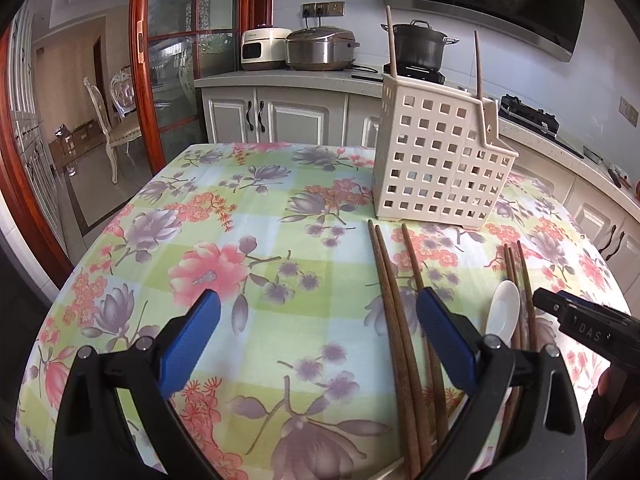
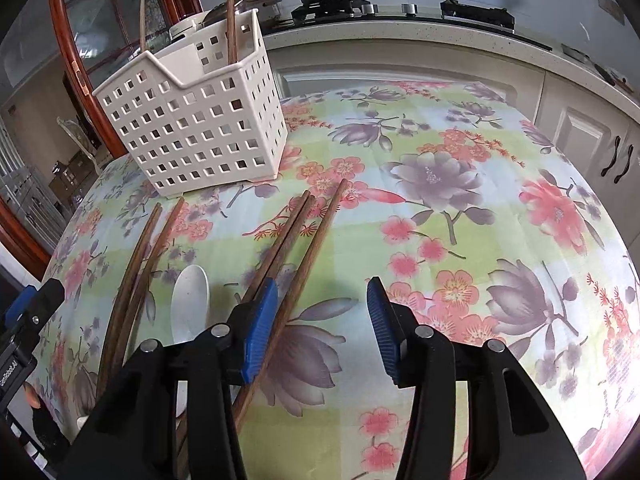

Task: Organize utensils
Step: 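Withdraw both grippers from the caddy back to the remaining chopsticks, then close the right gripper on a wooden chopstick while the left gripper grasps another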

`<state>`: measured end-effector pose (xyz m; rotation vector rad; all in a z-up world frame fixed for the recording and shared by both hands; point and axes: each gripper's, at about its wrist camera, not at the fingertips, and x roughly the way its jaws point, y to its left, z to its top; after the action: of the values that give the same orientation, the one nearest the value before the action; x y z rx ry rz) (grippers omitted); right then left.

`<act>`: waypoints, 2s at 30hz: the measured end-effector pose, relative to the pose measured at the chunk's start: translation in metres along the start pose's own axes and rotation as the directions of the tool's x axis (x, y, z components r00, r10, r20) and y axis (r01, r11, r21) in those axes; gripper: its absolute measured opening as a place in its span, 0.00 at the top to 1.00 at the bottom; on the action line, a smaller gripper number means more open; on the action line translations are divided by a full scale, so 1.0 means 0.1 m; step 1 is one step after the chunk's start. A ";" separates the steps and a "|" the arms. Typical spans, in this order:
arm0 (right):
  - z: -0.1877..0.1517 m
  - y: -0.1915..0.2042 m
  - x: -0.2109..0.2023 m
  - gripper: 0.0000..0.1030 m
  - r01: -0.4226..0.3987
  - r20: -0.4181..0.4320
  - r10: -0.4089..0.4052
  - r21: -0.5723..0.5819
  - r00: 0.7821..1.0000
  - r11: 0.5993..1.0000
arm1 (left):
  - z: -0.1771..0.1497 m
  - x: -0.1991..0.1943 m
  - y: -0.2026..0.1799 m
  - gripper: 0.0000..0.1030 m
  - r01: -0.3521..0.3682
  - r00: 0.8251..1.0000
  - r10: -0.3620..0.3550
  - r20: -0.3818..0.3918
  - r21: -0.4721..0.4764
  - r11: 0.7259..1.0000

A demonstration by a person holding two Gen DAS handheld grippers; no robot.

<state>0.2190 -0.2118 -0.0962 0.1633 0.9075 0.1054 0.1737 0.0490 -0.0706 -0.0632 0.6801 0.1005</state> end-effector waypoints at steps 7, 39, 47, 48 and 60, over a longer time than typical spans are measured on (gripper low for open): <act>0.12 0.06 0.13 0.64 0.083 -0.014 -0.083 -0.022 0.996 0.996 | -0.01 0.05 0.02 0.08 0.000 1.000 0.001 -0.013 0.003 1.000; -0.01 0.03 0.03 0.93 0.036 -0.020 -0.039 -0.144 0.999 0.989 | 0.23 0.73 -0.24 0.44 0.046 0.977 -0.036 -0.211 0.043 0.998; -0.02 0.01 0.02 0.93 0.017 -0.024 -0.020 -0.133 1.000 0.991 | 0.30 0.88 -0.32 0.47 0.044 0.962 -0.019 -0.272 0.088 0.995; -0.02 0.00 0.02 0.93 0.016 -0.024 -0.020 -0.132 1.000 0.991 | 0.30 0.89 -0.34 0.47 0.042 0.960 -0.013 -0.280 0.100 0.994; -0.01 0.02 0.02 0.93 0.027 -0.025 -0.031 -0.146 0.999 0.989 | 0.29 0.92 -0.39 0.88 0.076 0.953 -0.032 -0.302 0.134 0.988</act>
<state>0.2194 -0.2095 -0.0982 0.0126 0.9250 0.1467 0.2676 0.0191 -0.1054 0.0431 0.9871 -0.0123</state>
